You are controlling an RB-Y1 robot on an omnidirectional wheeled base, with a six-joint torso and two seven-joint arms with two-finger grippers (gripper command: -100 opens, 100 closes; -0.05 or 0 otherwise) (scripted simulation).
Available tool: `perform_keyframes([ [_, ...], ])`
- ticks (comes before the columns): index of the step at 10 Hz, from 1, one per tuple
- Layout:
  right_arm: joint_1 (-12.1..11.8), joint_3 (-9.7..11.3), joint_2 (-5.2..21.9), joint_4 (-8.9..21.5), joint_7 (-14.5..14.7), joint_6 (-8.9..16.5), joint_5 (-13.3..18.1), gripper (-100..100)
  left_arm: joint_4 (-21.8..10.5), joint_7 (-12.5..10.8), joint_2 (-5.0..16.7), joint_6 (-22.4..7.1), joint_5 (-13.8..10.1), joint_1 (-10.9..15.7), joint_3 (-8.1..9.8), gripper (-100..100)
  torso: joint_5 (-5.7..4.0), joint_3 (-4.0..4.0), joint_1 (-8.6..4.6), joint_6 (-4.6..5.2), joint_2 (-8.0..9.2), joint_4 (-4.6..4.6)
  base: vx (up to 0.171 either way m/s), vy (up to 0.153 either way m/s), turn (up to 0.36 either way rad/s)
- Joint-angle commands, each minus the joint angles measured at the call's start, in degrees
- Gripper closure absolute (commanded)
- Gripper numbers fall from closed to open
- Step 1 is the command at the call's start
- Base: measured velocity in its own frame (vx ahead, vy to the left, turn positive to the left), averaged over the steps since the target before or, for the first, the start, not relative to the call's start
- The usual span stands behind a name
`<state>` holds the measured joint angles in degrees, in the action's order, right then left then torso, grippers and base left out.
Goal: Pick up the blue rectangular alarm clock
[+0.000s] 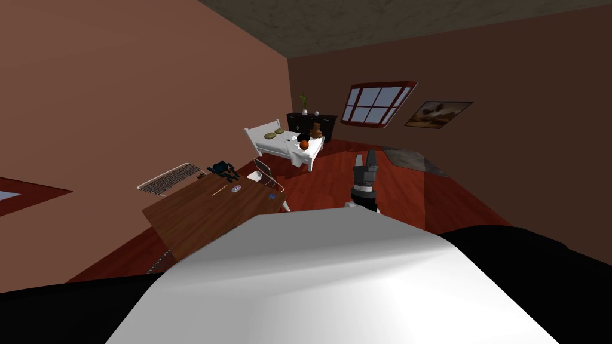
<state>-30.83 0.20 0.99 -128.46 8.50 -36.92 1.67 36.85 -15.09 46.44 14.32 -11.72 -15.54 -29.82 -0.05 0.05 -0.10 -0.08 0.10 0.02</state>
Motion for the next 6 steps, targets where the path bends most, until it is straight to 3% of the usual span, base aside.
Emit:
perform_keyframes([
  [1, 0.0, 0.0, 0.0, 0.0, 0.0, 0.0, 0.0, 0, -1.2, 0.84, -1.68, -0.33, 0.66, 0.78, 0.95, -100, 0.0, 0.0, 0.0, 0.0, 0.0, 0.0, 0.001, 0.041, -0.03],
  [4, 0.0, -0.01, 0.01, 0.0, 0.0, 0.0, 0.0, 0, -4.0, 2.8, -5.58, -1.08, 2.21, 2.61, 3.16, -100, 0.07, 0.02, 0.3, 0.01, 0.04, 0.01, -0.001, 0.08, -0.04],
  [5, 0.0, -0.01, 0.01, 0.0, 0.0, 0.0, 0.0, 0, -4.65, 2.07, -4.99, -0.34, 1.92, 2.92, 2.18, -100, 0.08, 0.02, 0.32, 0.01, 0.03, 0.01, 0.0, 0.039, -0.016],
  [6, 0.0, 0.0, 0.0, 0.0, 0.0, 0.0, 0.0, 0, -4.84, 2.16, -5.13, -0.33, 1.99, 3.05, 2.24, 100, 0.05, 0.02, 0.19, -0.01, 0.04, 0.01, -0.002, 0.008, 0.012],
])
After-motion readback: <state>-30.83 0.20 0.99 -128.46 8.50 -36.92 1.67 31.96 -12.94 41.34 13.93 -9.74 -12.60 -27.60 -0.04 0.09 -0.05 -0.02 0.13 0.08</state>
